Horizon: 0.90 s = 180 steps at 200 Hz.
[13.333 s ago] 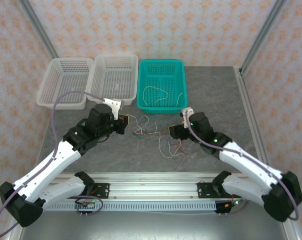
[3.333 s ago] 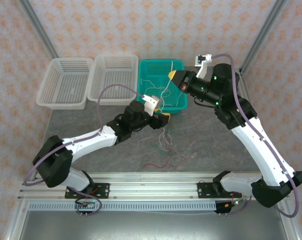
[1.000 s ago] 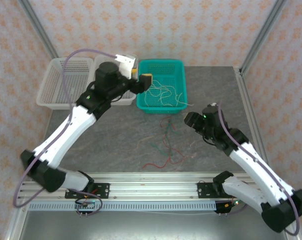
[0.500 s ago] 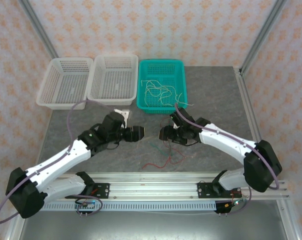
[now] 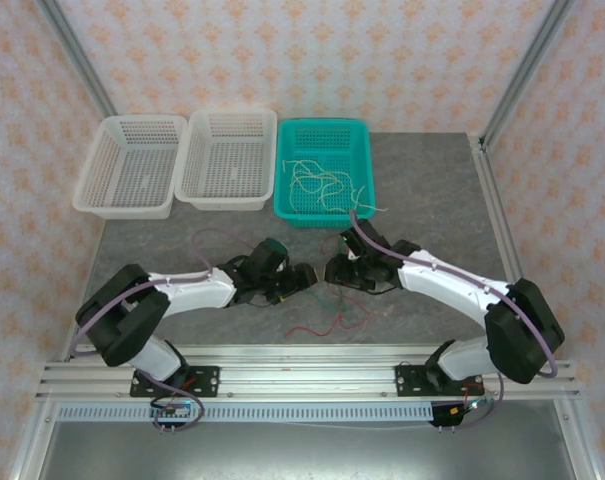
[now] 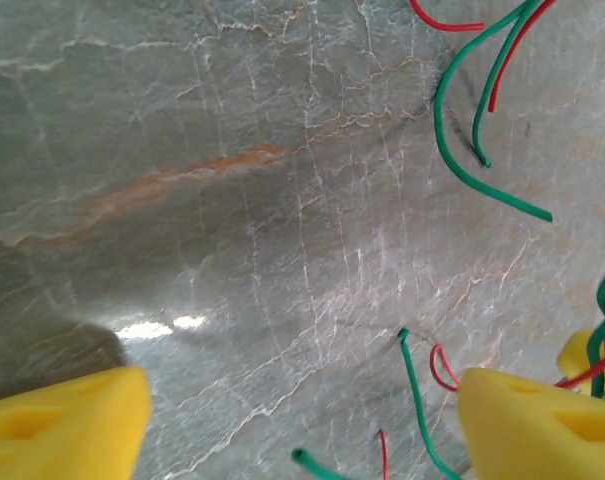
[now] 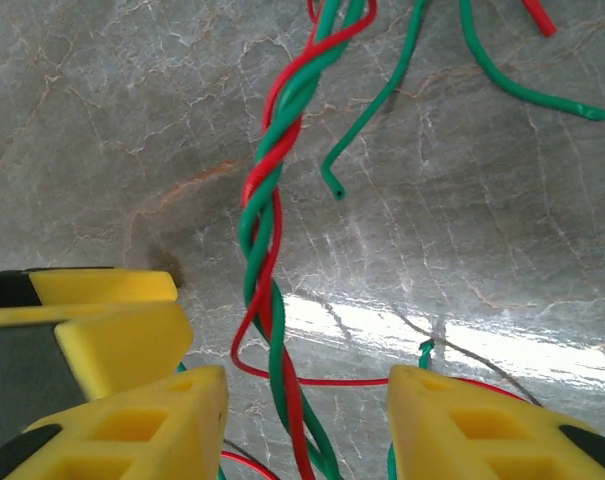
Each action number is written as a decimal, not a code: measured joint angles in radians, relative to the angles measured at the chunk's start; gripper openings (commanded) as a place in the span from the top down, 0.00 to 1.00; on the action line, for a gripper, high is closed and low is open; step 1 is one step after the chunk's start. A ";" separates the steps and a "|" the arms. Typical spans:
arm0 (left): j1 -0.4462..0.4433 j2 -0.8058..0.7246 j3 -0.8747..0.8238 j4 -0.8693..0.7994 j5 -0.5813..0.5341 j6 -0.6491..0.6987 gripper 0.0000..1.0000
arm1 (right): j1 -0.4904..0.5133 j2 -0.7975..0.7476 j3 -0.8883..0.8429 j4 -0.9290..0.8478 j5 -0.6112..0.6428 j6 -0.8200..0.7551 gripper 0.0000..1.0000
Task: Untangle the cables
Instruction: Pick up the cables from the center of the table, then pass the cables at the center of the table.
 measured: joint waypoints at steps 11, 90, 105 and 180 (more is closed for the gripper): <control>0.000 0.018 0.012 0.017 0.011 -0.014 0.52 | 0.000 -0.013 -0.011 0.002 0.007 0.003 0.57; 0.000 -0.023 0.090 -0.033 0.016 0.060 1.00 | 0.000 -0.026 -0.045 0.016 0.142 0.084 0.74; 0.000 -0.072 0.167 -0.110 -0.001 0.145 1.00 | 0.000 -0.025 -0.054 0.015 0.167 0.097 0.62; 0.000 -0.157 0.373 -0.321 -0.065 0.468 1.00 | 0.000 -0.385 -0.041 0.000 0.333 -0.152 0.42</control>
